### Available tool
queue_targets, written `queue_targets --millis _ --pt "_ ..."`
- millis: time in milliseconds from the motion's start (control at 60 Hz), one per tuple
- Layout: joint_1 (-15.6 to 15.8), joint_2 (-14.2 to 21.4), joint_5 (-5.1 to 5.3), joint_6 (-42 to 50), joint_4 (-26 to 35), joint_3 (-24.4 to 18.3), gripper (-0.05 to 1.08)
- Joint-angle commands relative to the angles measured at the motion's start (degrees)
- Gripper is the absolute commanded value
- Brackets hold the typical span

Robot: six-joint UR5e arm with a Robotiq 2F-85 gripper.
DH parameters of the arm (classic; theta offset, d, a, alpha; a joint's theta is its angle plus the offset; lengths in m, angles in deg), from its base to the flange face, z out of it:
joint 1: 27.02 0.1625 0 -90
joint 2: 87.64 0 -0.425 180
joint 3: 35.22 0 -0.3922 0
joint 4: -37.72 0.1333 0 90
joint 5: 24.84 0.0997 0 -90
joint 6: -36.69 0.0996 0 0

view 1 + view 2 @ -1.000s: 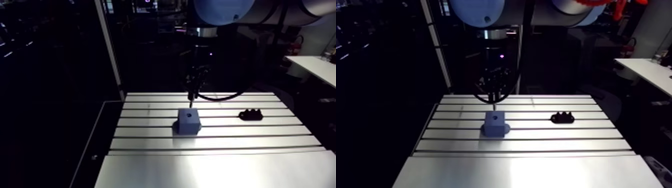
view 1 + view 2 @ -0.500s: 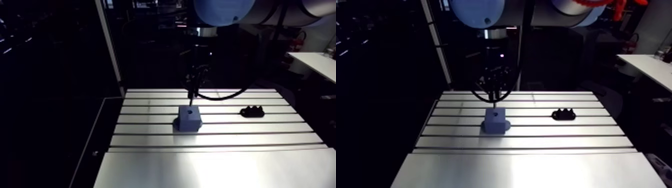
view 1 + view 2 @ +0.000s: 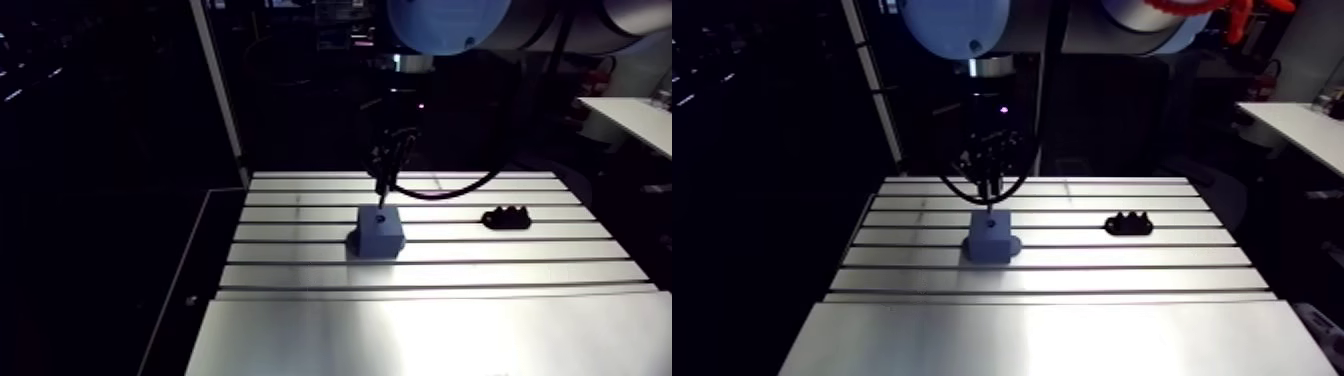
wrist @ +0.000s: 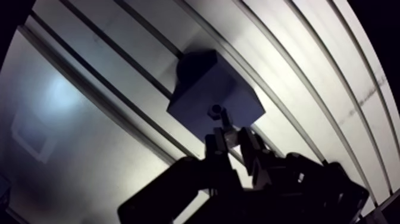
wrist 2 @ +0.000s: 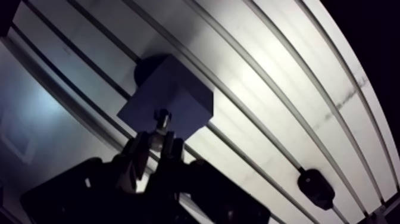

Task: Pick up the M10 bolt and insert it into the hex recess until seated.

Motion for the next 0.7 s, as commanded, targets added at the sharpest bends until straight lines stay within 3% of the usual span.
queue_targets --millis 17,700 --pt "-0.04 -0.3 0.0 0.08 -0.05 0.34 0.93" --pt "0.05 -0.48 0.09 -0.19 -0.23 1.23 0.93"
